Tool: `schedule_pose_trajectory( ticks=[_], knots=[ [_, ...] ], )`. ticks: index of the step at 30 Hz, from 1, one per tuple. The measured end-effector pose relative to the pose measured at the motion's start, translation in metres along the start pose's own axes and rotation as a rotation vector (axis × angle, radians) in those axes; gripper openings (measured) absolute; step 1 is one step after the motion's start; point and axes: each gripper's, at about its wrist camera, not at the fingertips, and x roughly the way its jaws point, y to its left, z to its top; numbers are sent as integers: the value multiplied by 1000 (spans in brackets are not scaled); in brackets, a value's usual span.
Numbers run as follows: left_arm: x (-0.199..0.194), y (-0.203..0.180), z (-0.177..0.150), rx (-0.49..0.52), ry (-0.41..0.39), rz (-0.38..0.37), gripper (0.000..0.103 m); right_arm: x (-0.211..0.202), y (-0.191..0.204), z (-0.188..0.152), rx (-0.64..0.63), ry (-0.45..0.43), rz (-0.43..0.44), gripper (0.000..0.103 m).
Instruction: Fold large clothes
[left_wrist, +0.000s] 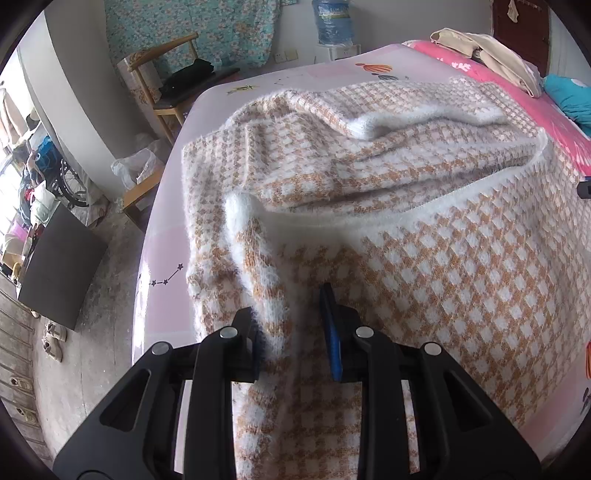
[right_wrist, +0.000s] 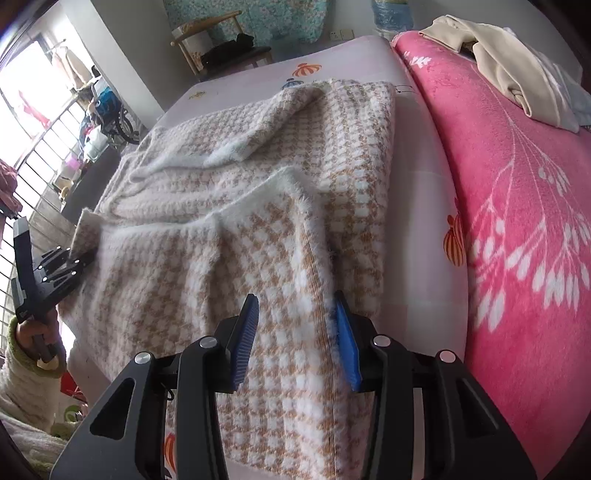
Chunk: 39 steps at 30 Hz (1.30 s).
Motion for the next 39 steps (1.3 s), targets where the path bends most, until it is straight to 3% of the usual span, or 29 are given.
schedule_pose_trajectory(
  ticks=[7, 11, 26, 30, 31, 36, 39],
  knots=[
    [-1, -1, 0, -6, 1, 6, 25, 17, -2, 16, 14, 26, 23, 40],
    [-1, -2, 0, -4, 0, 7, 25, 16, 4, 9, -18, 60, -22, 40],
    [-1, -2, 0, -5, 0, 8, 25, 22, 13, 14, -56, 61, -83, 39],
    [-1, -1, 0, -8, -5, 7, 25, 19, 20, 11, -78, 31, -127, 21],
    [-2, -1, -1, -10, -9, 8, 25, 17, 22, 11, -82, 23, -136, 11],
    [-13, -3, -6, 14, -56, 41, 10, -9, 37, 4, -116, -62, -175, 8],
    [-31, -1, -9, 17, -111, 56, 8, -31, 48, -3, -140, -121, -189, 8]
  ],
)
